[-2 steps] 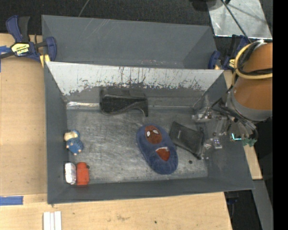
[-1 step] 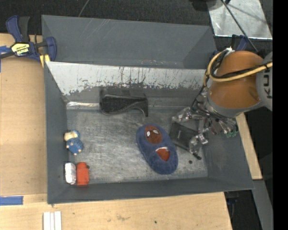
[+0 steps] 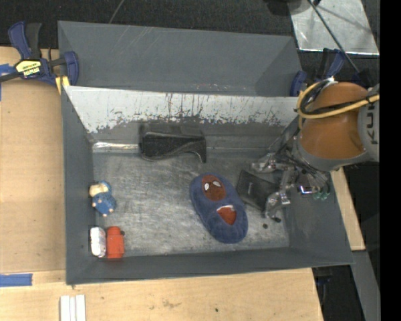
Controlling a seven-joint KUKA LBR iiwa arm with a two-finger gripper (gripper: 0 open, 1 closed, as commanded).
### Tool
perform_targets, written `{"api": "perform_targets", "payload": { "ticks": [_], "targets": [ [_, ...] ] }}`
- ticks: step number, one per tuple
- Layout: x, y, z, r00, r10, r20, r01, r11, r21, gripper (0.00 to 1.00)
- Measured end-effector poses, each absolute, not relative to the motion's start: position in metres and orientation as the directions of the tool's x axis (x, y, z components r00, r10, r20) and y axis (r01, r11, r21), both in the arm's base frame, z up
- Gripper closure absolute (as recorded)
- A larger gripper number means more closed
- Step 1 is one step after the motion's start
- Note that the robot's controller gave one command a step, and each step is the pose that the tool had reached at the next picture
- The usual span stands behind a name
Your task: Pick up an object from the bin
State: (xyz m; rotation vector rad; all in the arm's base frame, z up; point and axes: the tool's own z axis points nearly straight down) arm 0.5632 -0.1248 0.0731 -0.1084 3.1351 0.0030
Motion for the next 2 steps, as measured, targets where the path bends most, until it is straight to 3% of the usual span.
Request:
{"api": "perform_targets", "payload": {
  "ticks": [1,2],
  "targets": [
    [0.568,-0.126,0.077,-0.997,-0.070,-0.023,-0.070,0.998,-0.004,1.00],
    [0.583,-0.126,0.240,-0.997,-0.074,-0.014,-0.074,0.997,-0.004,1.00]
  ]
}}
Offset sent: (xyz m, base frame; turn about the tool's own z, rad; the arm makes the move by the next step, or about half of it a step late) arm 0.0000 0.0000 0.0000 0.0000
